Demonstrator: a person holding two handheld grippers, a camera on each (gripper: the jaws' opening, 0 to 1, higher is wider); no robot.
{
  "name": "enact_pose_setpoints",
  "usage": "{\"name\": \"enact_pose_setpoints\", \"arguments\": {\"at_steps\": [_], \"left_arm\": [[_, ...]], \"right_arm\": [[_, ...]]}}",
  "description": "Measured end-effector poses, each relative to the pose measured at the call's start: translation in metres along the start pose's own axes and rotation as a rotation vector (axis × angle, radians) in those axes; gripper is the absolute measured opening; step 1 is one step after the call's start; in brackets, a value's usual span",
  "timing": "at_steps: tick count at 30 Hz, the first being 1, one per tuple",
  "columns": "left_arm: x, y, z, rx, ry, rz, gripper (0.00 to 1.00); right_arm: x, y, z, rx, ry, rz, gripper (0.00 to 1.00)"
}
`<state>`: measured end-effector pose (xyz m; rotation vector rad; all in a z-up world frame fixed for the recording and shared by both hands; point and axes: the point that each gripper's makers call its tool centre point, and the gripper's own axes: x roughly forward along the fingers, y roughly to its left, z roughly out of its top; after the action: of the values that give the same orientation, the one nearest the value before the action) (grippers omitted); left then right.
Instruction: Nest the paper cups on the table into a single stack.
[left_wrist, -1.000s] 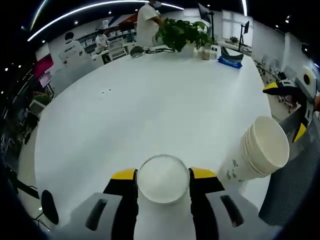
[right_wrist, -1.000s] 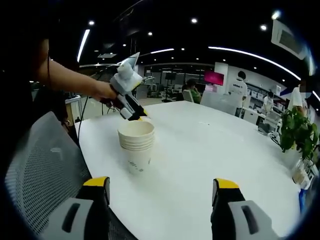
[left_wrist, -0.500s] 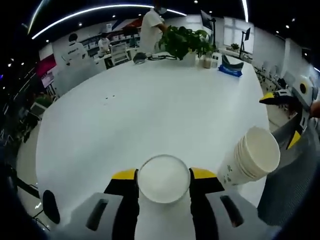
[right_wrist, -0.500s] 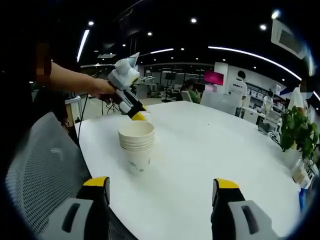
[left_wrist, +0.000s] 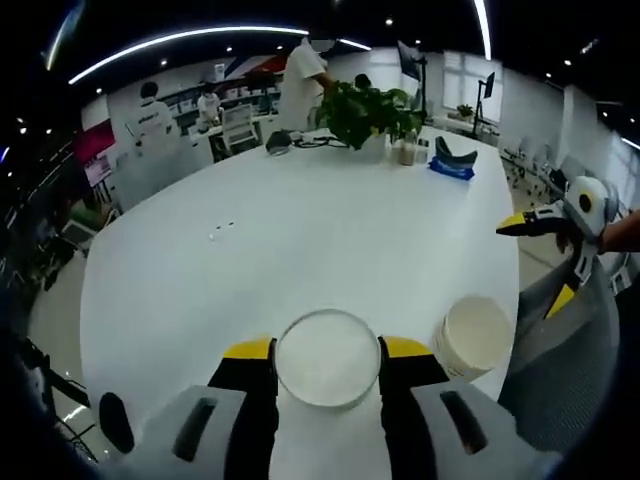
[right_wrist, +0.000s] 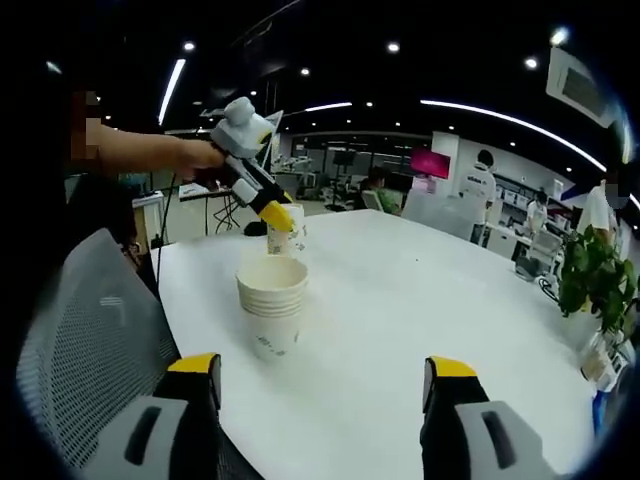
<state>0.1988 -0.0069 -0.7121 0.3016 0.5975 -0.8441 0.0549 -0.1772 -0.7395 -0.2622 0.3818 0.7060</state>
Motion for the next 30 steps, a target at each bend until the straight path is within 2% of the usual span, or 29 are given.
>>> {"name": "enact_pose_setpoints", "arguments": {"at_steps": [2, 5, 12, 24, 30], "left_arm": [[-0.007, -0.006, 0.008, -0.004, -0.017, -0.009, 0.38], [-0.014, -0.016, 0.019, -0.005, -0.039, -0.019, 0.38], [-0.029, -0.033, 0.035, 0.003, -0.077, -0.047, 0.38], [-0.052, -0.067, 0.056, -0.085, -0.172, -0.148, 0.38], [-0.056, -0.084, 0.062, -0.07, -0.219, -0.207, 0.38]], "right_arm": [[0.003, 0.0, 0.016, 0.01, -0.039, 0.004, 0.84], [0.011, 0.004, 0.03, 0.047, -0.049, 0.028, 0.84], [0.023, 0.014, 0.052, 0.093, -0.071, 0.076, 0.81], [0.039, 0.025, 0.075, 0.17, -0.111, 0.121, 0.71], [0.042, 0.034, 0.088, 0.243, -0.17, 0.174, 0.61]]}}
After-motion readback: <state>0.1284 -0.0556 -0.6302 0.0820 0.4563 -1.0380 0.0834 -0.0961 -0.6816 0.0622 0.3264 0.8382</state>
